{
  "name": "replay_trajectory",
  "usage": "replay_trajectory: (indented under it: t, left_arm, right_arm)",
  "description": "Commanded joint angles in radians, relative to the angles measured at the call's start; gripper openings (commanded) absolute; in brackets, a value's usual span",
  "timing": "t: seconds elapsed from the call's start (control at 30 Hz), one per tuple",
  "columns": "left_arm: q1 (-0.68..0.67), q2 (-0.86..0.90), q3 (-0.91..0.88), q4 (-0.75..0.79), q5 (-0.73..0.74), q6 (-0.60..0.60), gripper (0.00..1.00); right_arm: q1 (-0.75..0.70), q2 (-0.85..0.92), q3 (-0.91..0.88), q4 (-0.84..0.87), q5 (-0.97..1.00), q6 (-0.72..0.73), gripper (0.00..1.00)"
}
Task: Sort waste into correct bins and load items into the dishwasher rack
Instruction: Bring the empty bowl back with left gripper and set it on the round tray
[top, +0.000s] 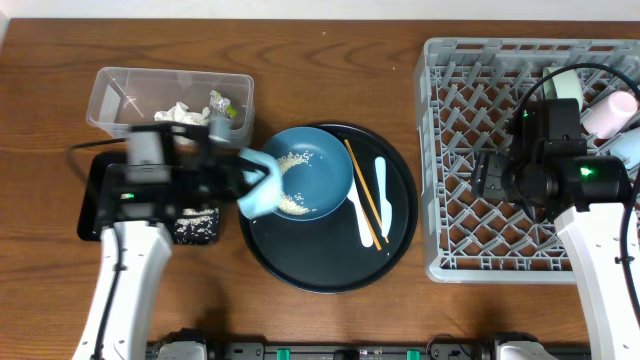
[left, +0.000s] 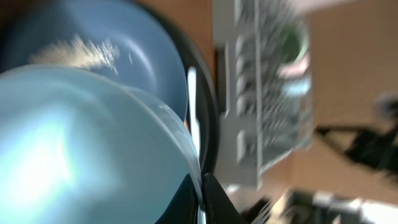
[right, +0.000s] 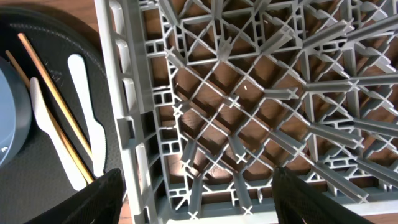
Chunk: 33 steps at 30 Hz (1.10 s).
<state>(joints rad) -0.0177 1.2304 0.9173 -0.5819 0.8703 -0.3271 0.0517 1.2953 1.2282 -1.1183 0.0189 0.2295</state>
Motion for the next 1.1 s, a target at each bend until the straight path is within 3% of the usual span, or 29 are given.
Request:
replay_trajectory:
  t: [0.0, 0.3, 0.47, 0.7, 1.07]
  left_arm:
    - [-0.153, -0.007, 0.008, -0.013, -0.190, 0.039, 0.06]
    - [-0.535, 0.080, 0.006, -0.004, -0.443, 0.006, 0.06]
    - [-0.661, 0.187, 0.006, 0.060, -0.465, 0.005, 0.06]
    - [-0.737, 0.297, 0.007, 0.117, -0.478, -0.008, 0.06]
    - [-0.739, 0.299, 0.007, 0.124, -0.479, -0.007, 0.06]
  right_arm:
    - [-0.007, -0.001, 0.003, 0.000, 0.008, -0.010, 0.72]
    - [-0.007, -0.001, 0.003, 0.000, 0.008, -0.010, 0.72]
    - [-0.007, -0.001, 0.003, -0.001, 0.008, -0.010, 0.72]
    - [-0.007, -0.001, 0.003, -0.004, 0.008, -0.010, 0.72]
    - [-0.006, -0.001, 0.003, -0.004, 0.008, -0.010, 0.72]
